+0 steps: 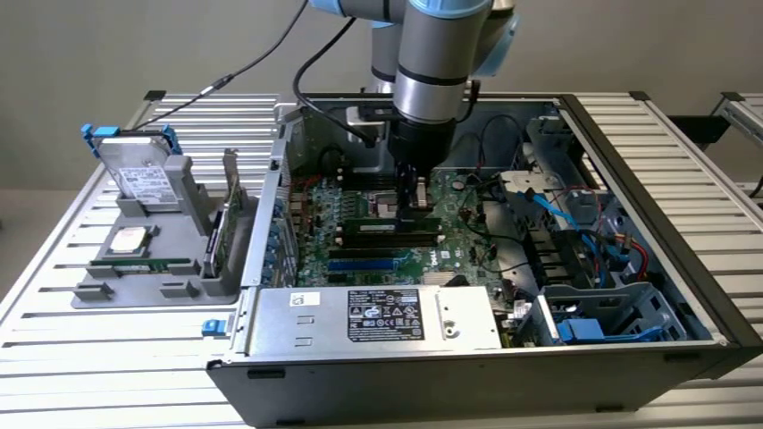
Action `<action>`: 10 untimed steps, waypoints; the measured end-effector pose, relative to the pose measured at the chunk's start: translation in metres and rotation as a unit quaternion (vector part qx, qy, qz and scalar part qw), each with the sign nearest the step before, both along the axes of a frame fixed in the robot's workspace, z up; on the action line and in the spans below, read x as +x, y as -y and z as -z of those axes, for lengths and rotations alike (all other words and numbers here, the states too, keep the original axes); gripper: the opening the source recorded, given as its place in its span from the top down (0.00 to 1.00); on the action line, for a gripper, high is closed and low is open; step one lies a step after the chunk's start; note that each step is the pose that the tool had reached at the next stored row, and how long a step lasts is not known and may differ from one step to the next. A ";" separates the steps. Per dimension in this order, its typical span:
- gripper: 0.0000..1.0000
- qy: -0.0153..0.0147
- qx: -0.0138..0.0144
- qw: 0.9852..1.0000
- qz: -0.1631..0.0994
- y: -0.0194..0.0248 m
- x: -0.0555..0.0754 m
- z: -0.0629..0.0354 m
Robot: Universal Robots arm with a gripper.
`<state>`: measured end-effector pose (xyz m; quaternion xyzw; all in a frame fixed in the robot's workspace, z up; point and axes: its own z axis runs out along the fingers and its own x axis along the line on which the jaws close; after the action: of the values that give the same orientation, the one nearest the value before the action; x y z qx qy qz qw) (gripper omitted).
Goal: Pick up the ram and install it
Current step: 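Insert the ram into the slot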
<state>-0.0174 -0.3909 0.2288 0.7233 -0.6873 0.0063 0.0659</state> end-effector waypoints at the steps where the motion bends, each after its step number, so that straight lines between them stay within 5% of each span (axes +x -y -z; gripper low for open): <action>1: 0.86 0.000 0.000 1.000 0.000 -0.0002 -0.001 0.0004; 10: 0.86 0.000 0.000 1.000 -0.003 0.0006 -0.004 0.0019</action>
<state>-0.0212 -0.3914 0.2269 0.7253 -0.6852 0.0067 0.0661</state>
